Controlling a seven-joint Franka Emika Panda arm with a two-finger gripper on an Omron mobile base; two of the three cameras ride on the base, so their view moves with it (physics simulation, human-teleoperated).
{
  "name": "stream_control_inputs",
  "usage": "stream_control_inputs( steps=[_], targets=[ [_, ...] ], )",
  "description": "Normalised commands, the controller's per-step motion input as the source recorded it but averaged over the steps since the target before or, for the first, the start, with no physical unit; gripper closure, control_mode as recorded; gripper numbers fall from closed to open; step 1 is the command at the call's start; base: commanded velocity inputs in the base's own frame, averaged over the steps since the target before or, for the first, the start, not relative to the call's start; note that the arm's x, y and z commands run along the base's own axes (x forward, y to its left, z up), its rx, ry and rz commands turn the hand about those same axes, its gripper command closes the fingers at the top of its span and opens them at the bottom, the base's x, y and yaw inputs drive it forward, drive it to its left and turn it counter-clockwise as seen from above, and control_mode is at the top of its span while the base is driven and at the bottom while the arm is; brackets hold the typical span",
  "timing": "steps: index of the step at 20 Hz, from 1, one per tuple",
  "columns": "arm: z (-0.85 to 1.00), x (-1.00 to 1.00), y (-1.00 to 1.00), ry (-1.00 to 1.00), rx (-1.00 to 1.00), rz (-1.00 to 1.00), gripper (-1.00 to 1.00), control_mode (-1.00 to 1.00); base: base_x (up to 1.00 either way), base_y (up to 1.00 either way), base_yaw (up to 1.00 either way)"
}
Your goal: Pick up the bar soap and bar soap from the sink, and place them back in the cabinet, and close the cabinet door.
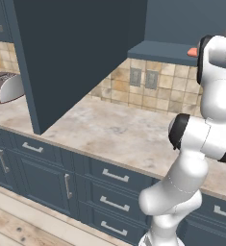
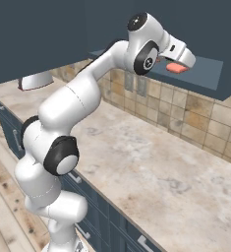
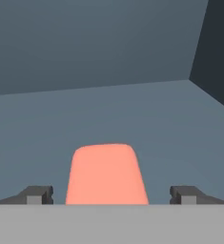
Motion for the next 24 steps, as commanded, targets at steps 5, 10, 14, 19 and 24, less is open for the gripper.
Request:
stream_control_inputs(
  steps=[5, 10, 14, 19, 24],
  targets=[
    [0.0, -0.06, 0.0, -0.03, 0.0, 0.0, -1.0, -1.0, 0.0, 0.0, 0.0],
    [0.0, -0.29, 0.06, -0.07, 0.0, 0.0, -1.0, -1.0, 0.0, 0.0, 0.0],
    [0.0, -0.37, 0.17, -0.09, -0.01, 0.0, -1.0, -1.0, 0.0, 0.0, 0.0],
    [-0.01, -0.35, 0.25, -0.13, -0.02, 0.0, -1.0, -1.0, 0.0, 0.0, 0.0],
    [-0.02, -0.4, 0.38, -0.13, -0.04, 0.0, -1.0, -1.0, 0.0, 0.0, 0.0]
  ],
)
